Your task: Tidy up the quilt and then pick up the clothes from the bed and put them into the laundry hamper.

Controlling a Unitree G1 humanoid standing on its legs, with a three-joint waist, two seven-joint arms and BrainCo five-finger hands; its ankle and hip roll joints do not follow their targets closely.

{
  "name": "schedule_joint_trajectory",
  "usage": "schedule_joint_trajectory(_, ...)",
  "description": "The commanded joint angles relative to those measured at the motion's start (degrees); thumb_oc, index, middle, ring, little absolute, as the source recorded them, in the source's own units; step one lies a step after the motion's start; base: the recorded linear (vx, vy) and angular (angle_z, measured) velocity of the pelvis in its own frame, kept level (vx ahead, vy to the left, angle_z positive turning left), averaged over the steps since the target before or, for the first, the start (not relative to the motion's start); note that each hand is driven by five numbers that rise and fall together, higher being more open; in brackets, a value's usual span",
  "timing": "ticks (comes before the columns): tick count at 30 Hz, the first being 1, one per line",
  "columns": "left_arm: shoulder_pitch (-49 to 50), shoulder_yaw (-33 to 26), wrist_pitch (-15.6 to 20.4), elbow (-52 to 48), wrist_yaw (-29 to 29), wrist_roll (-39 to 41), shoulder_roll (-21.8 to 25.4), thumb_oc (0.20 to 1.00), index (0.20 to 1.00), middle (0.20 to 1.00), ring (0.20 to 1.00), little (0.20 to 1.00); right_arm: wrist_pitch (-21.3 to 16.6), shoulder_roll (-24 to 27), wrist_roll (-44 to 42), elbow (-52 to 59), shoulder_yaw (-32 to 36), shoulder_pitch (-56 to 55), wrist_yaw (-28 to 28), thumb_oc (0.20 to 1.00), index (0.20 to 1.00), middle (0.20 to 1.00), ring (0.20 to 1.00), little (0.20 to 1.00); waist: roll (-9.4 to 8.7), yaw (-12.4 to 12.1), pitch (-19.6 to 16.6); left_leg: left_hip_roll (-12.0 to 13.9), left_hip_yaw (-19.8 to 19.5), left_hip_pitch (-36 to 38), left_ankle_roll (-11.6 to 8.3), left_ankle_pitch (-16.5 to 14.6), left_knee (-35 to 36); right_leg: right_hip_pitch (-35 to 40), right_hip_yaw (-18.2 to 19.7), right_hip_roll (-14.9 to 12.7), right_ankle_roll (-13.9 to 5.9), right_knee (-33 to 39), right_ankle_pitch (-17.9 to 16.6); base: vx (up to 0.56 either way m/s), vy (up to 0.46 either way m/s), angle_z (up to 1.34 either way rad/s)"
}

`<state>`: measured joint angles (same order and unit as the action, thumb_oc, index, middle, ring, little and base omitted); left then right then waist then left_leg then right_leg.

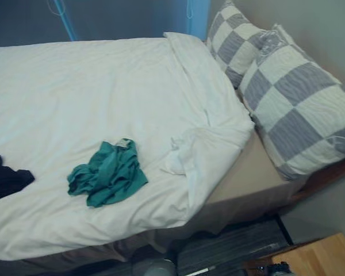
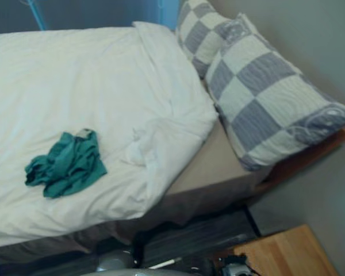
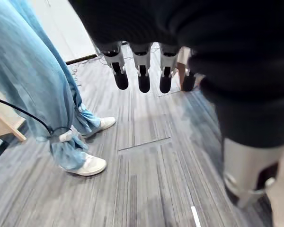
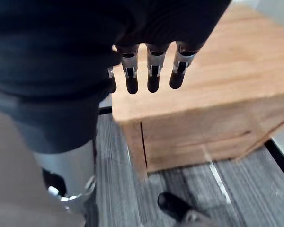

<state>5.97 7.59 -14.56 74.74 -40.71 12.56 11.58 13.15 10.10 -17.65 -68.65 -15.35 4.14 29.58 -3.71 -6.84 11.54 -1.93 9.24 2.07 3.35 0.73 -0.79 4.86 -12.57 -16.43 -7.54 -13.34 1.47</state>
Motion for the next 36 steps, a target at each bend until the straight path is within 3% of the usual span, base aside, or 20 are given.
schedule_joint_trajectory(1,-3.7,2.8,-2.8,-0.6,1.9,-3.3,0.6,1.000,1.000,1.000,1.000,1.000,-1.8,1.2,-0.8,0.8,-0.9,0.0,0.8,1.000,1.000,1.000,1.000,1.000,0.82,1.8,2.0,2.4,-5.6,0.6,-2.31,-2.9,-2.4,-8.4,5.3,-1.1,-1.80,-9.0,-9.0,0.02,0.088,0.21)
schedule_joint_trajectory(3,-5.0,5.1,-3.2,-1.0,3.0,-2.2,1.7,1.000,1.000,1.000,1.000,1.000,-1.9,1.1,-1.2,0.7,-2.4,0.1,1.0,1.000,1.000,1.000,1.000,1.000,1.13,4.3,2.0,1.7,-9.3,1.8,-2.39,-2.9,-0.8,-9.8,9.7,4.9,-1.63,-2.7,-6.7,0.05,0.009,0.45)
schedule_joint_trajectory(7,-8.0,4.9,-1.6,-0.7,3.0,-2.6,2.7,1.000,1.000,1.000,1.000,1.000,-1.8,1.5,-9.5,-1.3,0.0,0.0,1.9,1.000,1.000,1.000,1.000,1.000,1.00,6.9,0.5,0.7,-11.7,3.7,-2.51,-3.0,2.6,-10.0,14.1,9.8,-1.79,6.0,-6.4,0.09,-0.031,0.48)
schedule_joint_trajectory(9,-8.5,4.8,-1.3,-0.9,2.8,-2.4,2.9,1.000,1.000,1.000,1.000,1.000,-3.5,1.9,-15.9,-1.6,1.7,-0.2,2.0,1.000,1.000,1.000,1.000,1.000,0.82,6.9,-0.2,0.9,-12.0,4.1,-2.78,-2.7,3.4,-8.4,14.3,10.1,-1.92,7.9,-6.3,0.15,-0.090,0.31)
schedule_joint_trajectory(10,-8.8,4.6,-1.1,-0.9,3.8,-3.7,3.4,1.000,1.000,1.000,1.000,1.000,-6.0,2.7,-22.2,-0.4,6.0,-0.4,2.1,1.000,1.000,1.000,1.000,1.000,0.34,7.4,-1.2,2.1,-10.5,5.1,-3.29,-2.5,4.2,-6.5,13.6,9.7,-2.24,9.9,-6.4,0.15,-0.100,0.39)
schedule_joint_trajectory(13,-8.6,3.5,-0.7,-0.8,4.6,-5.4,4.4,1.000,1.000,1.000,1.000,1.000,-10.1,4.6,-27.6,3.7,11.0,-1.5,5.1,1.000,1.000,1.000,1.000,1.000,-0.53,8.0,-2.4,3.4,-8.4,5.7,-3.81,-2.5,4.9,-4.6,12.8,9.7,-2.50,11.6,-6.1,0.15,-0.121,-0.09)
schedule_joint_trajectory(14,-8.4,3.2,-0.9,-0.6,5.3,-5.2,5.0,1.000,1.000,1.000,1.000,1.000,-12.5,5.7,-28.4,6.7,13.5,-2.3,7.4,1.000,1.000,1.000,1.000,1.000,-0.94,8.3,-2.7,3.8,-7.9,5.7,-4.00,-2.5,5.2,-4.2,13.0,9.9,-2.57,12.1,-5.9,0.07,-0.084,-0.33)
schedule_joint_trajectory(15,-8.4,3.0,-0.9,-0.5,5.4,-5.3,5.2,1.000,1.000,1.000,1.000,1.000,-12.2,6.2,-28.7,8.1,14.4,-2.6,7.4,1.000,1.000,1.000,1.000,1.000,-1.10,8.5,-2.9,3.9,-7.7,5.6,-4.06,-2.6,5.3,-4.1,13.1,10.0,-2.61,12.4,-5.9,0.05,-0.072,-0.36)
schedule_joint_trajectory(18,-7.2,2.5,-0.7,-0.8,6.3,-5.7,6.2,1.000,1.000,1.000,1.000,1.000,-15.7,11.4,-28.3,22.3,19.8,-3.8,15.4,1.000,1.000,1.000,1.000,1.000,-2.08,9.4,-3.1,4.5,-6.7,5.1,-4.45,-2.6,5.8,-4.2,13.0,10.5,-2.69,12.8,-5.8,0.01,-0.044,-0.16)
schedule_joint_trajectory(19,-7.1,2.4,-0.8,-0.8,6.4,-5.7,6.3,1.000,1.000,1.000,1.000,1.000,-16.9,13.2,-24.1,26.7,20.7,-3.6,18.1,1.000,1.000,1.000,1.000,1.000,-2.31,9.6,-3.0,4.6,-6.4,4.8,-4.52,-2.6,5.8,-4.5,12.9,10.5,-2.76,12.7,-5.9,-0.02,0.000,-0.18)
schedule_joint_trajectory(21,-6.4,2.1,-1.0,-1.2,6.1,-4.4,6.4,1.000,1.000,1.000,1.000,1.000,-14.2,17.0,-20.8,38.8,22.1,-3.1,21.5,1.000,1.000,1.000,1.000,1.000,-2.71,9.9,-2.8,4.7,-6.1,4.3,-4.61,-2.6,5.8,-5.0,12.6,10.6,-2.74,12.5,-5.8,-0.03,0.023,-0.08)
schedule_joint_trajectory(24,-6.2,0.2,-1.1,-0.4,6.0,-3.0,6.3,1.000,1.000,1.000,1.000,1.000,-8.2,22.6,-13.0,56.3,23.9,-0.5,21.2,1.000,1.000,1.000,1.000,1.000,-3.39,9.9,-2.6,4.5,-6.2,3.2,-4.66,-2.7,5.8,-5.8,12.7,10.8,-2.68,12.7,-5.7,-0.03,0.044,0.00)
schedule_joint_trajectory(25,-6.2,-0.3,-1.2,-0.2,6.0,-2.8,6.1,1.000,1.000,1.000,1.000,1.000,-7.6,23.9,-10.9,59.6,23.9,0.2,19.6,1.000,1.000,1.000,1.000,1.000,-3.52,9.8,-2.6,4.4,-6.2,2.9,-4.71,-2.8,5.8,-5.9,12.7,10.9,-2.68,12.8,-5.7,-0.06,0.107,-0.07)
schedule_joint_trajectory(26,-6.6,-1.3,-1.0,1.2,5.9,-2.7,5.6,1.000,1.000,1.000,1.000,1.000,-2.7,29.0,-8.8,69.3,23.3,3.4,16.8,1.000,1.000,1.000,1.000,1.000,-4.10,9.6,-2.6,4.3,-6.0,2.2,-4.86,-2.9,5.8,-6.6,12.6,10.9,-2.83,13.1,-5.8,-0.07,0.124,-0.09)
schedule_joint_trajectory(27,-6.8,-1.9,-0.9,1.9,5.9,-2.9,5.4,1.000,1.000,1.000,1.000,1.000,-0.5,31.7,-7.1,73.3,22.7,5.2,14.0,1.000,1.000,1.000,1.000,1.000,-4.43,9.5,-2.6,4.3,-5.9,2.0,-4.93,-3.0,5.8,-6.8,12.6,10.9,-2.89,13.3,-5.9,-0.06,0.121,-0.13)
schedule_joint_trajectory(31,-8.1,-2.6,-1.4,3.9,5.0,-1.9,4.8,1.000,1.000,1.000,1.000,1.000,5.1,37.2,-1.0,81.6,17.2,14.1,5.1,1.000,1.000,1.000,1.000,1.000,-6.00,8.5,-2.1,3.9,-6.6,1.0,-4.99,-3.1,5.8,-8.1,12.1,11.0,-3.13,13.3,-6.5,-0.03,0.067,-0.06)
schedule_joint_trajectory(36,-8.4,-2.5,-1.4,4.3,4.3,-1.6,5.7,1.000,1.000,1.000,1.000,1.000,9.9,38.9,4.1,78.5,8.5,24.7,-0.9,1.000,1.000,1.000,1.000,1.000,-7.78,6.2,-0.7,3.0,-8.3,0.0,-4.81,-3.1,5.8,-9.3,11.3,10.7,-3.64,13.1,-7.5,0.00,0.012,0.15)
